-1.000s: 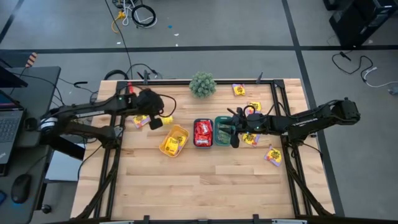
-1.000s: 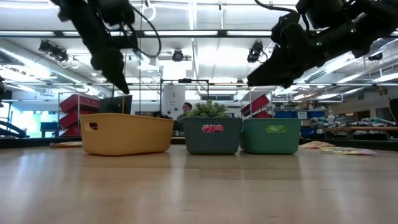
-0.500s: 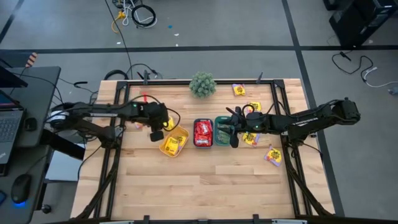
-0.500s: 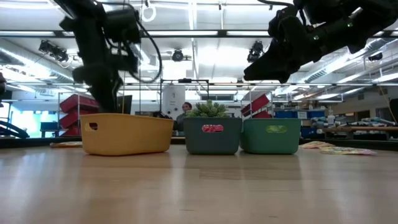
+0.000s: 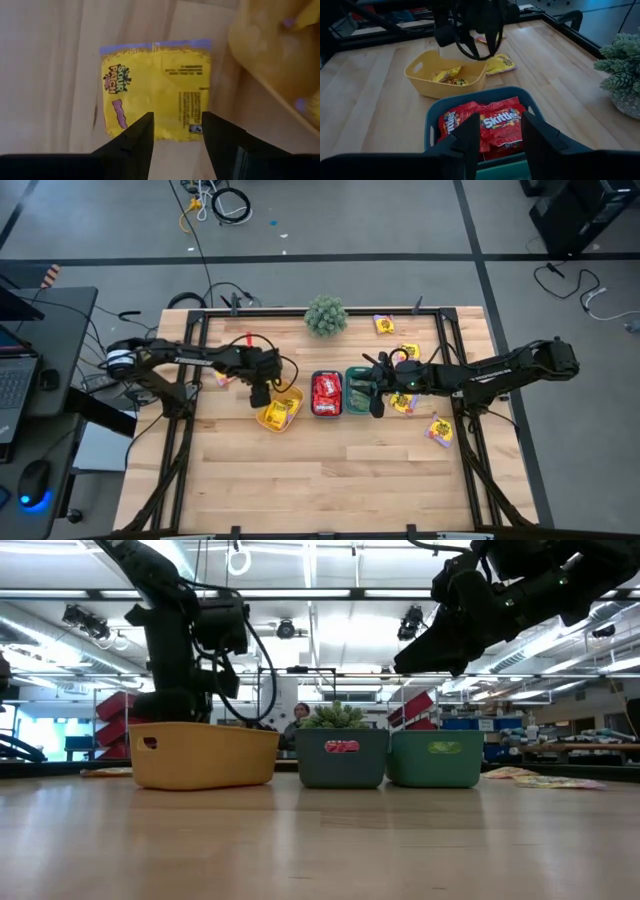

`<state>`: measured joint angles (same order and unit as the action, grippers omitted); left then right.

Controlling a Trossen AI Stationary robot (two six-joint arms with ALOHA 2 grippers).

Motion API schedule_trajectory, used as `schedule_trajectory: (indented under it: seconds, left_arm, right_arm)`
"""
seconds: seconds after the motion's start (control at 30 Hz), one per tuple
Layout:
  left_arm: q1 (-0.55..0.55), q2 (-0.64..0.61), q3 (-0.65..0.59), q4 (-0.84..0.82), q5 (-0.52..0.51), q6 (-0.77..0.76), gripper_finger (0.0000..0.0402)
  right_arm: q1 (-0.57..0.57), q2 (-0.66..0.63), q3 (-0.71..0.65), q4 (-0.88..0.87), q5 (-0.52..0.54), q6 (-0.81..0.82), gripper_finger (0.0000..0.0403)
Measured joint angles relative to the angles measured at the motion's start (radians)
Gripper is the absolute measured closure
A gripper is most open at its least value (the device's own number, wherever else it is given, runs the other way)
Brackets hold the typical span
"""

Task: Sort candy
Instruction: Put the yellow candy pack into the yellow bin

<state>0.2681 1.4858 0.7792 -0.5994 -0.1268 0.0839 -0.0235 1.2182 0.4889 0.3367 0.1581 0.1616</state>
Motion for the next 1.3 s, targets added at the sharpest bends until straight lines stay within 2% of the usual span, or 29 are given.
schedule_trajectory:
  seconds: [0.2,0.3,0.37,0.53,0.57,0.73,1.0,1.17,1.3]
  left_arm:
    - [0.014,0.049,0.001,0.016,0.001,0.046,0.0234]
    - [0.013,0.056,0.002,0.017,0.001,0.071,0.0248]
    - [0.013,0.057,0.002,0.02,0.001,0.079,0.0273]
    - [0.018,0.056,0.002,0.021,-0.003,0.094,0.0378]
    - [0.021,0.056,0.002,0.022,-0.004,0.094,0.0389]
    - [0.042,0.02,0.0,-0.029,-0.048,0.099,0.0397]
    - [0.053,-0.189,0.065,-0.161,-0.072,0.108,0.04]
    - [0.002,-0.32,0.111,-0.157,0.078,0.152,0.0401]
    - [-0.092,-0.334,0.126,-0.152,0.143,0.171,0.0401]
  right_arm:
    - [0.0,0.0,0.0,0.0,0.0,-0.002,0.0275]
    - [0.0,0.0,0.0,0.0,0.0,-0.003,0.0275]
    - [0.0,0.0,0.0,-0.001,0.0,-0.003,0.0275]
    - [0.0,0.0,0.0,-0.002,0.0,-0.003,0.0275]
    - [0.0,0.0,0.0,-0.002,0.0,-0.003,0.0275]
    - [0.0,0.0,0.0,-0.002,0.0,-0.003,0.0275]
    - [-0.001,0.0,0.0,-0.004,0.0,-0.004,0.0275]
    - [-0.005,0.0,0.0,-0.002,0.0,-0.004,0.0275]
    - [-0.005,0.0,0.0,-0.002,0.0,-0.003,0.0275]
